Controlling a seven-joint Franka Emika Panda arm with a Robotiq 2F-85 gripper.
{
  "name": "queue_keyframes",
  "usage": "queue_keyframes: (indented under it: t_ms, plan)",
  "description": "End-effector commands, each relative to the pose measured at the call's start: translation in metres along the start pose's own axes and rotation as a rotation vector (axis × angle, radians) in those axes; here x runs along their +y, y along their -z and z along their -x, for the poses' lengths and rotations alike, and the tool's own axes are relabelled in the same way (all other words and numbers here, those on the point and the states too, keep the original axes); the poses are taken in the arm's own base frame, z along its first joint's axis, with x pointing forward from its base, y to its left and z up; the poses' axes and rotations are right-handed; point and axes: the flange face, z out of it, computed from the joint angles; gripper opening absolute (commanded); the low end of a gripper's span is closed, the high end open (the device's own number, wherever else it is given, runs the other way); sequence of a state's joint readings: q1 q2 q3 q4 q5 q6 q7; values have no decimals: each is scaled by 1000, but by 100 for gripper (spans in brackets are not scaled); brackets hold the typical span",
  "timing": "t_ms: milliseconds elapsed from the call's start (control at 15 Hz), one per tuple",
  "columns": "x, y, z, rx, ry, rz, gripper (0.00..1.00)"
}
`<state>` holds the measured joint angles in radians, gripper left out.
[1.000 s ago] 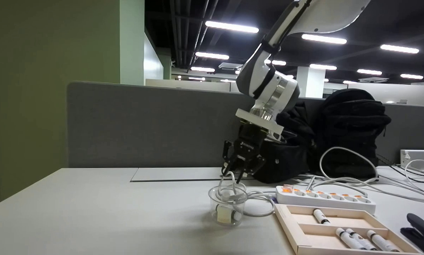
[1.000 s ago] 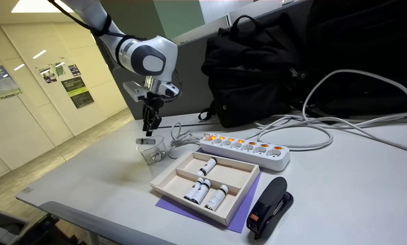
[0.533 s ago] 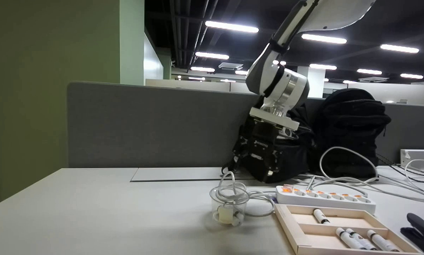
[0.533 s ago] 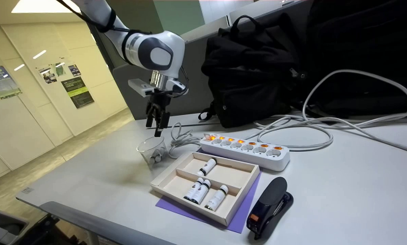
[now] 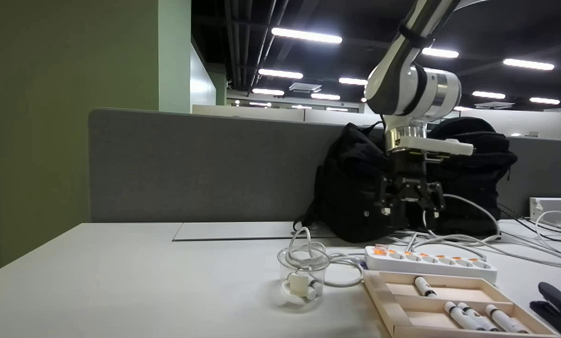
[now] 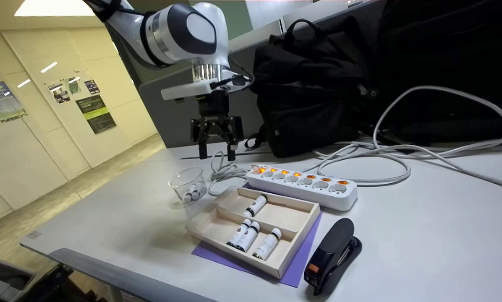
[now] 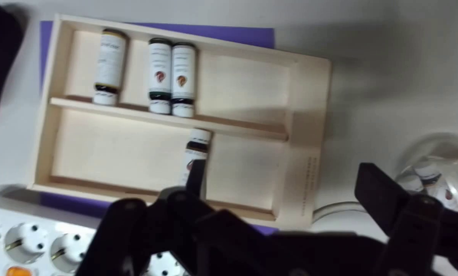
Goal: Put three bottles in the cardboard box and put it in the colourless bowl
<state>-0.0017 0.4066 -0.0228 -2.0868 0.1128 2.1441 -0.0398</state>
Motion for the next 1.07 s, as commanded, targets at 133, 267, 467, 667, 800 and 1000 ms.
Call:
queue_keyframes:
  t_ms: [133,267,467,667,800,1000]
  plan:
    - [34,-7,31,245,134,160,100]
    - [41,-20,32,309,130,177,100]
    - [49,-41,38,376,116,180,100]
    - [51,-47,35,363,123,176,100]
    - [54,-55,36,354,124,176,100]
    - [51,-53,34,358,129,176,100]
